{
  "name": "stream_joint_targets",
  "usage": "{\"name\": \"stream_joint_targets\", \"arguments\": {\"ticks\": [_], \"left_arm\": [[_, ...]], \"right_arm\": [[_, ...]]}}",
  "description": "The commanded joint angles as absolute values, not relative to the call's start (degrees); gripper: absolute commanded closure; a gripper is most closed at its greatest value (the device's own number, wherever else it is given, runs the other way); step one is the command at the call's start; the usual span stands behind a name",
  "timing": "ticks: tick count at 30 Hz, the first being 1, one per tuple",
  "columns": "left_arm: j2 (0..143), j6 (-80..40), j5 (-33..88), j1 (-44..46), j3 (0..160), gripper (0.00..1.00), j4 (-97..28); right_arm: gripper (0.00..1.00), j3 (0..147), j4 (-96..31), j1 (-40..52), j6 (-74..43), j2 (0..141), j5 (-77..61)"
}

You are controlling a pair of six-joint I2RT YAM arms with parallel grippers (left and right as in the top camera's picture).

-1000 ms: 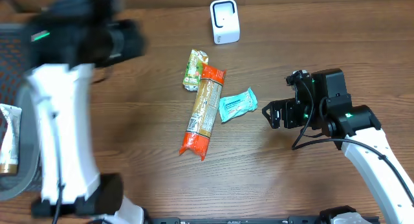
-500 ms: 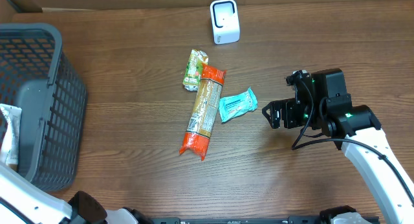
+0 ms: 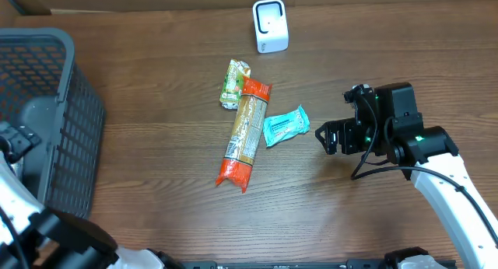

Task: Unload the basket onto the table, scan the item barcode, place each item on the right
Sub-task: 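Reach the left gripper back into the basket and grasp a white leaf-print pack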

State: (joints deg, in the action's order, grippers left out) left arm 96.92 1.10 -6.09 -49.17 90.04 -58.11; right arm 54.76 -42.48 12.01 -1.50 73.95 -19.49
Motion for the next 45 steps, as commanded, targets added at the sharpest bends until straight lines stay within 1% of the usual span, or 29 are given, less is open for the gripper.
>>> {"name": "stream_joint_targets", "arguments": {"ticks": [1, 10, 16, 20, 24, 28, 35, 40, 45], "left_arm": [[100.3, 7.9, -6.6, -49.1, 88.6, 0.00, -55.4], [109.2, 14.2, -6.6, -49.2, 88.6, 0.00, -47.3], [113.1, 15.5, -6.7, -49.2, 88.6, 0.02, -44.3], [114.7, 15.5, -8.1, -49.2, 88.6, 0.02, -42.1], [114.8, 18.5, -8.4, -49.2, 88.6, 0.03, -40.0], [114.9, 21.3, -8.5, -49.2, 88.6, 0.06, -39.3], [117.6, 22.3, -10.9, -50.5, 88.5, 0.06, -38.7], [118.5, 20.4, -10.7, -52.2, 88.5, 0.09, -38.7], [119.9, 19.0, -6.5, -52.9, 88.1, 0.24, -39.2]], "right_arm": [[0.00, 56.3, -42.2, 11.9, -1.4, 74.0, -19.6], [0.00, 56.3, -42.2, 11.9, -1.4, 74.0, -19.6], [0.00, 56.3, -42.2, 11.9, -1.4, 74.0, -19.6], [0.00, 56.3, -42.2, 11.9, -1.4, 74.0, -19.6], [0.00, 56.3, -42.2, 11.9, -1.4, 74.0, -19.6], [0.00, 56.3, -42.2, 11.9, -1.4, 74.0, -19.6], [0.00, 56.3, -42.2, 11.9, -1.4, 74.0, -19.6], [0.00, 56.3, -42.2, 11.9, -1.4, 74.0, -19.6], [0.00, 56.3, -42.2, 11.9, -1.4, 74.0, -19.6]]}}
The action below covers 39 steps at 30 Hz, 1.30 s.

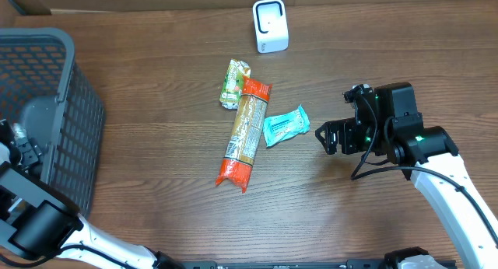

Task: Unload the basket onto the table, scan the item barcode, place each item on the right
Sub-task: 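Reach the left gripper back into the basket and grasp a white leaf-print pack, then carry the white leaf-print pack out and lay it on the spaghetti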

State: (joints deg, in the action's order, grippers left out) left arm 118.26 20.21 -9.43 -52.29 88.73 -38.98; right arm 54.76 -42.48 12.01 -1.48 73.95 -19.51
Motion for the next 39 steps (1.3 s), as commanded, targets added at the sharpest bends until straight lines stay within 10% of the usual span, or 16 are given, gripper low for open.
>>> {"name": "stream_joint_targets", "arguments": {"ticks": [1, 5, 8, 29, 39], "left_arm": [[120.5, 19.0, -5.6, -52.9, 87.9, 0.27, -39.6], [122.2, 19.0, -2.0, -52.8, 87.4, 0.56, -41.4], [122.5, 17.6, -1.2, -52.6, 87.4, 0.96, -43.2], [109.8, -0.8, 27.9, -47.4, 120.0, 0.96, -64.6], [96.3, -0.6, 37.5, -30.9, 130.6, 0.96, -73.0]], "right_arm": [[0.00, 56.3, -42.2, 11.9, -1.4, 74.0, -19.6], [0.00, 56.3, -42.2, 11.9, -1.4, 74.0, -19.6], [0.00, 56.3, -42.2, 11.9, -1.4, 74.0, -19.6], [0.00, 56.3, -42.2, 11.9, -1.4, 74.0, -19.6], [0.00, 56.3, -42.2, 11.9, -1.4, 74.0, -19.6]]}}
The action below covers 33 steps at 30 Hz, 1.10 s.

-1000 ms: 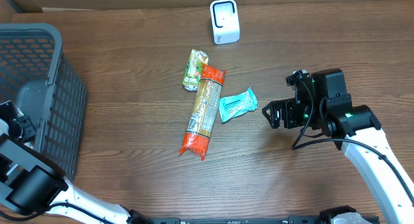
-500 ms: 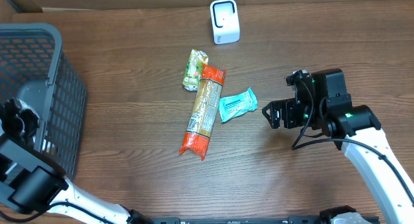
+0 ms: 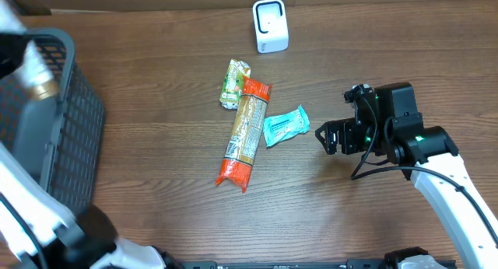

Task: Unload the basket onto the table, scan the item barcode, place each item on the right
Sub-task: 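Carry the white leaf-print pack out and lay it on the spaghetti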

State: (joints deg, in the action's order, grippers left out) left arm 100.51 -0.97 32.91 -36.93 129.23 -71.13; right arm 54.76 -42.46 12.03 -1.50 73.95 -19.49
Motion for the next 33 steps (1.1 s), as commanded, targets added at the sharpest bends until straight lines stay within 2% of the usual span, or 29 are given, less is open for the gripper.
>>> {"name": "stream_joint_targets", "arguments": {"ticks": [1, 7, 10, 15, 18, 23, 28, 30, 32, 33], "left_arm": [[95.6, 0.8, 35.6, -27.6, 130.6, 0.96, -74.4], [96.4, 0.6, 14.2, -7.5, 127.5, 0.96, -81.9], [98.3, -2.0, 9.9, 1.1, 119.0, 0.96, -80.9], [101.3, -6.8, 9.9, 7.2, 102.7, 0.96, -72.5], [104.2, -10.8, 10.3, 10.5, 88.7, 0.96, -62.6], [106.3, -11.9, 10.3, 13.3, 77.8, 0.95, -51.7], [106.6, -13.6, 10.1, 13.5, 75.7, 0.73, -49.2], [106.6, -13.8, 10.1, 13.4, 76.6, 0.52, -49.6], [106.4, -13.8, 10.1, 13.4, 77.9, 0.37, -50.7], [106.2, -13.8, 10.1, 13.4, 79.0, 0.22, -51.7]], "right_arm": [[0.00, 56.3, -42.2, 11.9, -1.4, 74.0, -19.6], [0.00, 56.3, -42.2, 11.9, -1.4, 74.0, -19.6], [0.00, 56.3, -42.2, 11.9, -1.4, 74.0, -19.6], [0.00, 56.3, -42.2, 11.9, -1.4, 74.0, -19.6], [0.00, 56.3, -42.2, 11.9, -1.4, 74.0, -19.6], [0.00, 56.3, -42.2, 11.9, -1.4, 74.0, -19.6], [0.00, 56.3, -42.2, 11.9, -1.4, 74.0, -19.6], [0.00, 56.3, -42.2, 11.9, -1.4, 74.0, -19.6], [0.00, 56.3, -42.2, 11.9, -1.4, 74.0, -19.6], [0.00, 56.3, -42.2, 11.9, -1.4, 74.0, -19.6]]}}
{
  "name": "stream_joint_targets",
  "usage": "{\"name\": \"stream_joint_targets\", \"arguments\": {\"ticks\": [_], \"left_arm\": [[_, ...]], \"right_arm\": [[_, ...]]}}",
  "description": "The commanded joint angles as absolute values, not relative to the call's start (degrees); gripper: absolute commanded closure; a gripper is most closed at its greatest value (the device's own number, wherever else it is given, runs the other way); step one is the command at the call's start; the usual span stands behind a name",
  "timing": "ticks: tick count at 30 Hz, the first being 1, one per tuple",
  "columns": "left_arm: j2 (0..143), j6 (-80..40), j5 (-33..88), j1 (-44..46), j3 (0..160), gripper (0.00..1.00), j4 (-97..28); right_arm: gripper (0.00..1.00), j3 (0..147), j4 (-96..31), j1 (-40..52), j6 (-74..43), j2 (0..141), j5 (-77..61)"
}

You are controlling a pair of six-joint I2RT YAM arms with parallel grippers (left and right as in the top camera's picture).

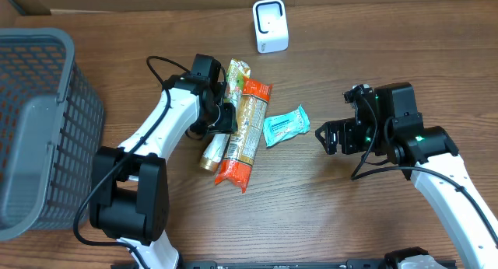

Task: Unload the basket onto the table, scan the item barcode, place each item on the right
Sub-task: 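Carry the white leaf-print pack out and lay it on the spaghetti, then retract the left arm and reach the right gripper to the teal tissue pack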

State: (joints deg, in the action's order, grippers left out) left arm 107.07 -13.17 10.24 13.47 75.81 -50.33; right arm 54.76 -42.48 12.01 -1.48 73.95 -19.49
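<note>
My left gripper is at the table's middle, shut on the upper end of a pale bottle with a gold cap. The bottle slants down to the left, right beside a long orange packet. A green snack packet lies just behind, and a teal packet lies to the right. The white barcode scanner stands at the back edge. My right gripper hovers open just right of the teal packet, holding nothing.
A grey mesh basket fills the left side of the table. The left arm stretches from the front left across to the packets. The right arm comes in from the front right.
The left arm was up over the basket's back corner with the gold-capped bottle. It now reaches the table's middle, the bottle low beside the orange packet. The right arm has not moved.
First only a dark part of the left arm showed at the far left, beside the basket. It stayed there, a little lower. Then it was over the basket with a gold-capped bottle. Now the bottle is beside the orange packet. The packets, scanner and right arm stayed put.
</note>
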Motion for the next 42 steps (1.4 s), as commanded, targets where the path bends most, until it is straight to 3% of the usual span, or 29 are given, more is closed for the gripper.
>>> {"name": "stream_joint_targets", "arguments": {"ticks": [1, 4, 19, 28, 32, 37, 42], "left_arm": [[106.0, -13.7, 10.0, 13.4, 80.2, 0.15, -52.8], [105.0, -13.7, 10.0, 13.4, 84.8, 0.07, -56.6], [90.0, -9.5, 10.0, 13.4, 116.2, 0.00, -73.8], [78.9, -10.8, 1.4, 13.1, 117.1, 0.00, -79.6], [77.5, -11.2, 0.7, 8.2, 117.1, 0.00, -80.2], [80.3, -11.2, 2.8, -1.2, 116.6, 0.01, -80.3], [85.4, -11.2, 2.7, -2.3, 116.6, 0.00, -81.0]], "right_arm": [[0.00, 56.3, -42.5, 11.9, -1.4, 74.0, -19.6], [0.00, 56.3, -42.6, 11.9, -1.4, 74.0, -19.6], [0.00, 56.3, -43.4, 11.9, -3.0, 74.0, -22.5], [0.00, 56.3, -40.1, 11.9, -4.9, 74.0, -29.1], [0.00, 56.8, -38.7, 11.9, -8.9, 74.1, -28.6], [0.00, 64.7, -43.4, 12.8, -12.3, 76.6, -24.4], [0.01, 76.7, -51.8, 18.4, -12.3, 84.3, -12.5]]}}
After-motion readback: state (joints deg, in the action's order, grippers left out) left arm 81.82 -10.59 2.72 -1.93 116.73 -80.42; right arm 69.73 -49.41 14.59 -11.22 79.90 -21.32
